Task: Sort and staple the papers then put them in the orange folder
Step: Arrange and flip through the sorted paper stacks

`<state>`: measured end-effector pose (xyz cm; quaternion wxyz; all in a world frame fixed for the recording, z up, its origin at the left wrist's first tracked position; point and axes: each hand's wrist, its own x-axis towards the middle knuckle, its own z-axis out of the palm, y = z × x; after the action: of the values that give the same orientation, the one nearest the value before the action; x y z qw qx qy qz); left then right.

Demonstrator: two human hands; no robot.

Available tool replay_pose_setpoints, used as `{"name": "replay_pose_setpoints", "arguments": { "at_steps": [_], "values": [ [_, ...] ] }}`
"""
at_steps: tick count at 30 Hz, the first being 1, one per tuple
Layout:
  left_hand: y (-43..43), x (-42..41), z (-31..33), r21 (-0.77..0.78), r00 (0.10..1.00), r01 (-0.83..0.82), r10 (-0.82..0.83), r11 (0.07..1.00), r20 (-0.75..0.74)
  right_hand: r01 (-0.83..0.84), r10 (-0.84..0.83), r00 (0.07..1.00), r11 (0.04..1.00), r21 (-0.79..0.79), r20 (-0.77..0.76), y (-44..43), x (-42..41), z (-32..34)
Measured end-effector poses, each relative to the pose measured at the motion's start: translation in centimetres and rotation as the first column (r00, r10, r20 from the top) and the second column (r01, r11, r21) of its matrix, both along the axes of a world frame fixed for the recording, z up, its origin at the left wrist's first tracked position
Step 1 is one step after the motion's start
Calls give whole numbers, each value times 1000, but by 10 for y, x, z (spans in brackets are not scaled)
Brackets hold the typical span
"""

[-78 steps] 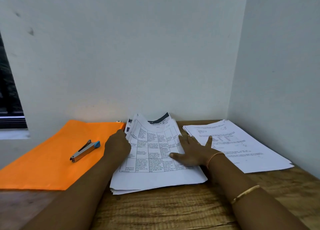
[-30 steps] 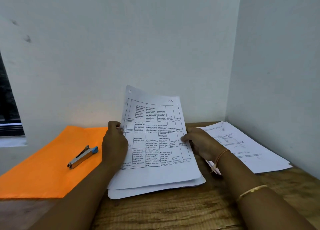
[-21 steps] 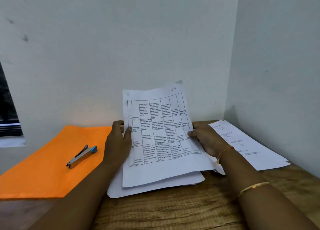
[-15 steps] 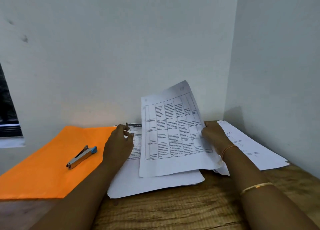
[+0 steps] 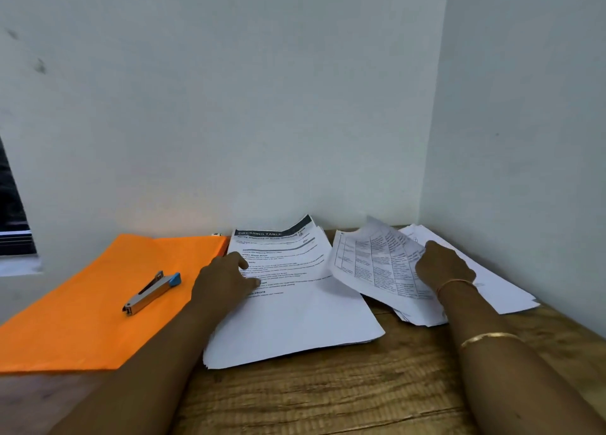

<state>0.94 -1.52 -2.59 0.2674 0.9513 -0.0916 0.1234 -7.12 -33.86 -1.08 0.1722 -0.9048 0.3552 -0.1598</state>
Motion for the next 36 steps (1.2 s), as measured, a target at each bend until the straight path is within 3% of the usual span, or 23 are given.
{"name": "replay_pose_setpoints", "arguments": {
  "at_steps": [2,4,7,9,11,12,14,17,22,25,30,36],
  "values": [
    [0,0,0,0,1000,12,-12,1000,-21,4,-6,999,1000,-31,-45,3,2,-3],
    [0,0,1,15,999,7,-6,1000,-32,34,-44,997,986,-162,-58,10,4,-1],
    [1,2,-1,47,999,-1,3,999,-40,-34,76,989,951,-309,124,27,10,4],
    [1,3,-2,52,999,-2,4,999,-41,-243,302,917,942,-233,260,44,16,6],
    [1,3,-2,56,999,-3,6,998,-47,-529,525,771,843,-98,361,66,18,6],
    [1,3,-2,58,999,-3,6,998,-47,-626,606,714,777,-68,352,77,18,6],
    [0,3,-2,59,999,-3,6,998,-42,-705,702,684,706,-67,197,92,18,3],
    [0,2,-1,49,1000,-3,3,999,-18,-689,705,706,706,-163,67,98,16,3],
    [0,1,1,16,1000,13,-13,1000,-12,-547,594,788,796,-258,162,85,11,8],
    [0,1,1,16,999,29,-29,999,-18,-475,515,830,854,-213,213,75,11,8],
    [1,0,0,32,999,25,-24,999,-33,-373,402,912,896,-242,84,68,16,7],
    [0,-3,3,63,997,-24,28,998,-67,-439,459,887,874,-207,57,86,17,7]
  ]
}}
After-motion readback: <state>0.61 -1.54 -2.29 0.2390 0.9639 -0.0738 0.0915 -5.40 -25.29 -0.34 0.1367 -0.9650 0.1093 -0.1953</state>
